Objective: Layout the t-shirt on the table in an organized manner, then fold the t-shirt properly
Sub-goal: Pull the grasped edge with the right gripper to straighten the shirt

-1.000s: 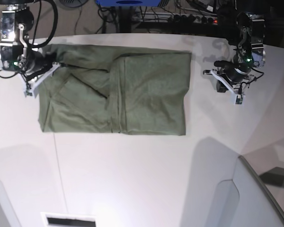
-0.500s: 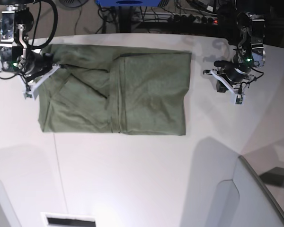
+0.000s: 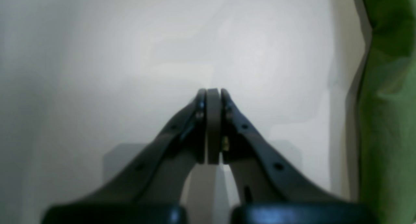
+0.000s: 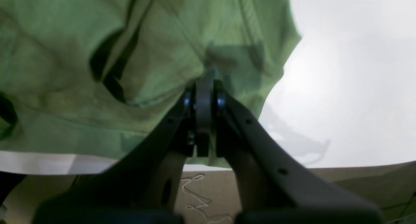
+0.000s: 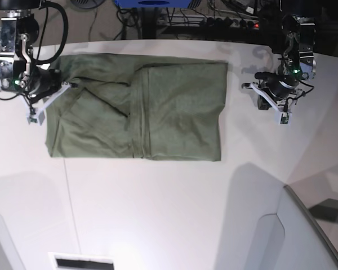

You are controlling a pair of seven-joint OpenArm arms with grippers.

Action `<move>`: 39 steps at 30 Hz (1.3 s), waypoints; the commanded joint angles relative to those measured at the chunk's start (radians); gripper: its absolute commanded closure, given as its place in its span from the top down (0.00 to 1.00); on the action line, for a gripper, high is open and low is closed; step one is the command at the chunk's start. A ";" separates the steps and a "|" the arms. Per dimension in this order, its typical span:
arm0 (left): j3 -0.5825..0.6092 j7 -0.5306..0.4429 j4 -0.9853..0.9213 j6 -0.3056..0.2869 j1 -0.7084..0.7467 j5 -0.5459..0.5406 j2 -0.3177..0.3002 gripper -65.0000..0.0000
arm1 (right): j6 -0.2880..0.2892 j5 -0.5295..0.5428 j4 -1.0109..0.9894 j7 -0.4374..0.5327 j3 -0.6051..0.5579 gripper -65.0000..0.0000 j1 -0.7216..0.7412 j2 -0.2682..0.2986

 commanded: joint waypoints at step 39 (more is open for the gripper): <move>-0.007 -0.019 0.014 0.003 -0.008 -0.002 -0.015 0.00 | 0.101 0.012 -0.220 0.099 -0.078 0.00 0.187 0.042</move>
